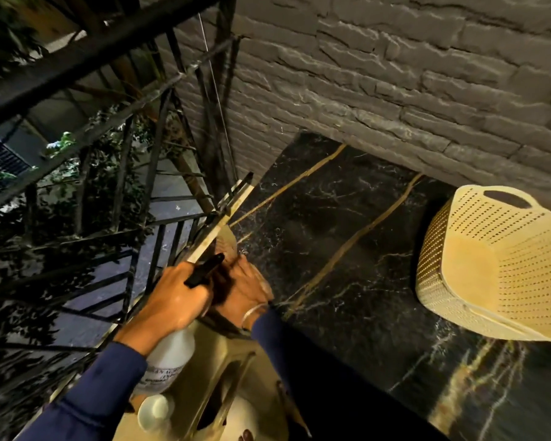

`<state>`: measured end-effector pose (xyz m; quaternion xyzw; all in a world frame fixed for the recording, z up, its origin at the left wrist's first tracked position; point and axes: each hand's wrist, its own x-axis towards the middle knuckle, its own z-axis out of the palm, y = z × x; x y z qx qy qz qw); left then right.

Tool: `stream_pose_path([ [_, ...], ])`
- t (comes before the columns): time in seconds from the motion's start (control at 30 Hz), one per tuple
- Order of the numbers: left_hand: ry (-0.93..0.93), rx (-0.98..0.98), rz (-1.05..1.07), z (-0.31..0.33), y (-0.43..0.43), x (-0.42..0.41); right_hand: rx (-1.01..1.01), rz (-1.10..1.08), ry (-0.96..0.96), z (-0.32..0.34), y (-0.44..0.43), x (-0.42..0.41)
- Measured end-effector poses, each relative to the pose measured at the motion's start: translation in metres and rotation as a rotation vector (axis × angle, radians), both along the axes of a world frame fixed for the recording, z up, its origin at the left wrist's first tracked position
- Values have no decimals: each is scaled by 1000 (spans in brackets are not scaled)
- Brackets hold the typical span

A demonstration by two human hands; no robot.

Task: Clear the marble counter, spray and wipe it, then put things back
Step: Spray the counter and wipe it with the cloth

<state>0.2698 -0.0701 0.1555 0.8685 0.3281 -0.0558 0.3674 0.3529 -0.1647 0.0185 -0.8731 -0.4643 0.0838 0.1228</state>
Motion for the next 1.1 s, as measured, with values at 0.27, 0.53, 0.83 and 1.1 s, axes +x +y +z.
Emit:
stream_pose_path([
  [0.27, 35, -41, -124, -2, -17, -15, -162, -698, -46, -30, -183, 48],
  [0.53, -6, -29, -128, 14, -11, -22, -30, -1106, 156, 4, -83, -31],
  [0.83, -38, 120, 9, -8, 25, -40, 33, -459, 260, 3, 86, -32],
  [1.1, -118, -1, -70, -2, -10, -29, -3, -511, 29, -25, -65, -28],
])
